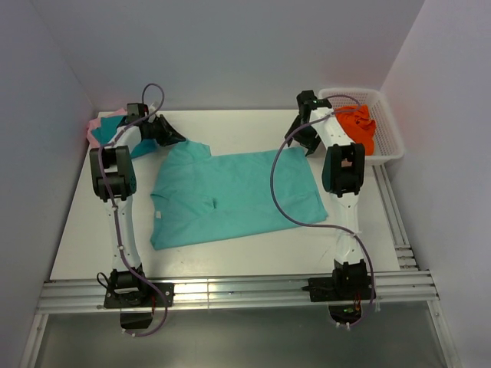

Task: Fold and stack the t-shirts
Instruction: Grap the side of the flattened tshirt furthest away from the robot with both arms

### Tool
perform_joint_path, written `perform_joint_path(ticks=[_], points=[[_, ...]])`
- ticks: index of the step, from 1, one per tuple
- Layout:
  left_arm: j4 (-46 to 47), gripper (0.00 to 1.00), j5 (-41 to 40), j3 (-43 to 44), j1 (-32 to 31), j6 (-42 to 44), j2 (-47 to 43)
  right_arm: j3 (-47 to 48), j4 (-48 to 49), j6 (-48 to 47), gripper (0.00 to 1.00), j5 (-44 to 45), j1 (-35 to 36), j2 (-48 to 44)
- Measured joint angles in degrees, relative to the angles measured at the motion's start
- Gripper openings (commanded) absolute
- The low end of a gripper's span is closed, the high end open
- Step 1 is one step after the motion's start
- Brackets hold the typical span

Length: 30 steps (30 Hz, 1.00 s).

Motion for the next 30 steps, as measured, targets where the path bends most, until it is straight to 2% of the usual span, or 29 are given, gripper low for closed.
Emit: perform_joint_path(ticks=[9, 12, 18, 20, 21, 22, 26, 30], points=[[0.3, 0.0, 1.3, -0.5, -1.0, 0.0, 0.0, 3.1, 0.1, -0.1, 0.6, 1.6, -0.3, 2.6], [0.3, 0.0, 1.3, -1.0, -1.0, 0.0, 0.0, 4.9, -0.7, 0.0, 0.48, 2.0, -0.5, 3.7], [0.1, 0.0, 1.3, -1.0, -1.0, 0.0, 0.0, 7.9, -1.8, -0.3, 0.37, 3.2, -1.0, 5.7], [-0.1, 0.0, 1.3, -1.0, -1.1, 0.1, 0.0, 8.8, -2.7, -0.7, 0.23, 3.4, -1.0, 6.1], [-0.2, 0.0, 1.3, -1.0, -1.1, 0.3, 0.0, 9.3, -3.2, -1.0, 0.09, 3.7, -1.0, 6.4], [-0.4, 0.0, 1.3, -1.0, -1.1, 0.4, 0.0, 9.6, -3.5, -1.1, 0.05, 3.8, -1.0, 6.5], [-1.4, 0.0, 1.2, -0.5, -1.6, 0.7, 0.0, 9.8, -4.7, -1.8, 0.0, 4.3, -1.0, 6.5], [-1.7, 0.0, 1.2, -0.3, -2.4, 1.2, 0.0, 9.8, -5.2, -2.1, 0.0, 4.7, -1.0, 6.5]])
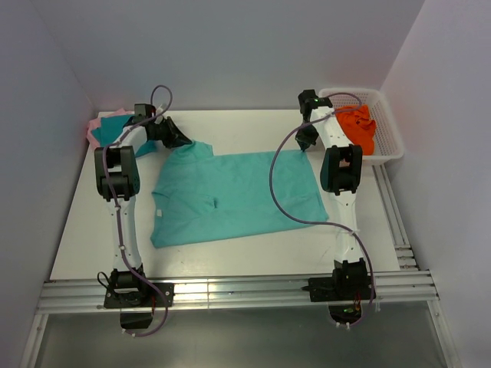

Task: Fold and stack the t-shirts
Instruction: Grap the side of the flattened tshirt furthest away from the robot with both arms, then fold the other side of the tshirt into a rectangle

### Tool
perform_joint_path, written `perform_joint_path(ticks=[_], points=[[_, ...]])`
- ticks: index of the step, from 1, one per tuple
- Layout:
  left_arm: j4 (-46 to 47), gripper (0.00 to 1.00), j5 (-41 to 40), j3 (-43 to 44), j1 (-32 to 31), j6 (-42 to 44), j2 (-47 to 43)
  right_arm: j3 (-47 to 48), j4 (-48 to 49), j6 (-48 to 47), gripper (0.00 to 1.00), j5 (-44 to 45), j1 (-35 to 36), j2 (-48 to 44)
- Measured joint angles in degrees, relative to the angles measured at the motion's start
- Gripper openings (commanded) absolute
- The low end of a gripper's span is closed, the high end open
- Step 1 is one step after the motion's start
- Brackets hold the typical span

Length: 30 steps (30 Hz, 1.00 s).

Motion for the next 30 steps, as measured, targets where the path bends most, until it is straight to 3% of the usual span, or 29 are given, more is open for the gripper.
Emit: perform_joint_path(ticks=[10, 20, 30], points=[[-2.4, 0.0, -3.4, 0.9, -1.0, 0.8, -1.1, -1.1, 1.0, -0.1, 0.0, -0.2, 0.0, -0.5], [-2.8, 0.0, -6.5, 0.5, -1.0, 2.1, -7.8, -3.6, 1.0, 0.1, 0.0, -3.1, 0.0, -4.6], [-3.0, 0.0, -9.1, -9.2, -1.2, 4.0, -19.8, -10.0, 2.5, 0.1, 0.0, -4.1, 0.0, -15.8]])
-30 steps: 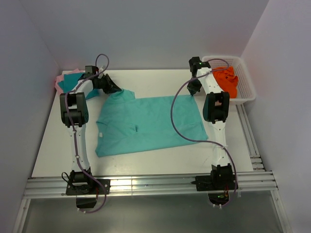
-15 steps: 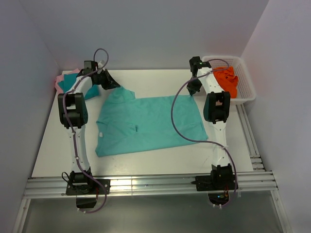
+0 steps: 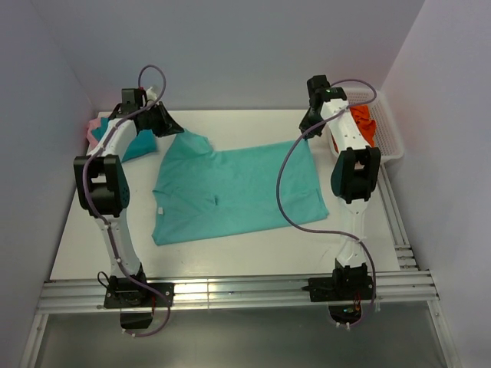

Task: Fold and stack the t-shirts
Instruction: Fold the other side of the tshirt into a rectangle

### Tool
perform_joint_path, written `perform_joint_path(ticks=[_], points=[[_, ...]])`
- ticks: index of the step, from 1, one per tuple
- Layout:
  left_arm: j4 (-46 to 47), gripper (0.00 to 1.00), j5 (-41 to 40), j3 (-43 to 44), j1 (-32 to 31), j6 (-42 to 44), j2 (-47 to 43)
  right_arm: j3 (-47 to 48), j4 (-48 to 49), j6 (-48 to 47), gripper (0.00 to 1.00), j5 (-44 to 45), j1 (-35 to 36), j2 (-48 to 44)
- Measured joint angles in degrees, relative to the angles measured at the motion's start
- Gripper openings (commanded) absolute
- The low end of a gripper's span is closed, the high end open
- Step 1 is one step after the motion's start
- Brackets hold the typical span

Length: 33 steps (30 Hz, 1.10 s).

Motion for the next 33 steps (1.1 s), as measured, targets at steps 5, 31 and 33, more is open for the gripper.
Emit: perform_joint_path(ticks=[5, 31, 33], points=[[-0.6, 0.0, -2.6, -6.9, -1.3, 1.2, -6.3, -7.0, 1.4, 0.0, 0.0, -0.1, 0.0, -5.8], [-8.0, 0.06, -32.5, -57.0, -18.3, -8.5, -59.8, -64.7, 16.5, 3.8, 0.16, 2.4, 0.1, -42.4], [-10.9, 0.17, -37.1, -57.5, -21.7, -11.8, -59.1, -67.5, 17.1, 5.1, 0.57, 2.7, 0.1, -42.3]])
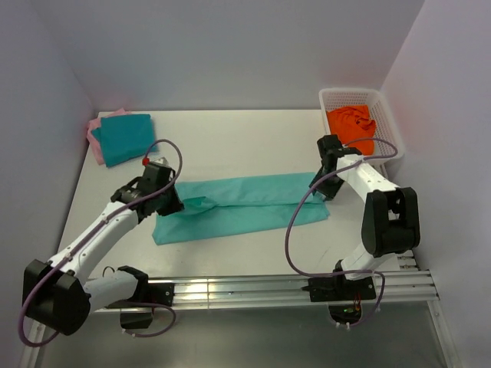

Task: Fold and stack the t-shirts
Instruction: Fold the other side of the tshirt into a rectangle

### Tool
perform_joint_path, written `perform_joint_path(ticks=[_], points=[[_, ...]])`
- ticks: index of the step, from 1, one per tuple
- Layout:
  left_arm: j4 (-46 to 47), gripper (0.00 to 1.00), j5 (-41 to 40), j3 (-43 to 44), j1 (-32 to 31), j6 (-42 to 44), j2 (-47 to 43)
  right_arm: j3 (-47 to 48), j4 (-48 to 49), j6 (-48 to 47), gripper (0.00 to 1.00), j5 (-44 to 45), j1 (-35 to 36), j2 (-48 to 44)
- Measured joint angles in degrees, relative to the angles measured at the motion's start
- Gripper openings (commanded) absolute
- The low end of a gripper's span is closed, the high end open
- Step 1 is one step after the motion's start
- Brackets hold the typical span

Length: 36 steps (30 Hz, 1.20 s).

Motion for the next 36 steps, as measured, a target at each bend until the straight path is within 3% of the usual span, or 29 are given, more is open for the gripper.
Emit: perform_joint_path(ticks=[1, 4, 8, 11, 15, 18, 19, 22, 24, 27, 31, 36], points=[[-0.7, 0.38, -1.6, 0.0, -1.6, -1.8, 0.8, -0.8, 0.0, 0.6, 0.81, 0.3, 0.0, 0.3], [-3.9, 0.53, -5.6, 0.1, -4.5, -8.5, 4.7, -1.3, -0.2, 1.1, 0.84, 1.0, 0.0, 2.5], [-8.6, 0.53, -11.7, -0.7, -9.3, -17.0, 6.6, -1.3, 0.0, 1.6, 0.84, 1.5, 0.0, 3.5], [-10.9, 0.46, -15.1, -0.6, -14.3, -22.1, 2.8, -0.7, -0.2, 1.6, 0.83, 1.6, 0.0, 3.5], [-13.8, 0.42, -21.0, 1.9, -15.1, -25.6, -2.6, 3.4, -1.0, 1.5, 0.78, 1.4, 0.0, 3.5], [-14.0, 0.37, -25.0, 5.0, -15.1, -26.8, -2.4, 8.1, -1.1, 1.3, 0.68, 0.8, 0.0, 3.8], [-13.8, 0.32, -26.1, 5.7, -15.0, -26.8, -1.6, 9.8, -1.1, 1.2, 0.47, 0.5, 0.1, 4.2], [-12.1, 0.22, -26.9, 7.3, -14.1, -26.0, 4.2, 14.7, -1.0, 0.6, 0.23, -0.5, 0.5, 7.1], [-9.5, 0.14, -26.1, 7.6, -13.0, -25.0, 9.8, 17.3, -0.9, 0.3, 0.17, -0.9, 0.9, 9.8], [-5.9, 0.02, -23.5, 9.2, -11.0, -22.3, 20.0, 19.4, -0.8, -0.3, 0.0, -1.3, 2.0, 13.9], [-2.1, 0.0, -19.4, 13.0, -10.0, -19.4, 30.9, 19.5, -1.1, -0.6, 0.0, -1.9, 3.0, 18.1], [-0.3, 0.0, -15.5, 15.3, -10.3, -18.4, 35.5, 19.5, -1.2, -1.1, 0.0, -1.9, 3.1, 19.8]])
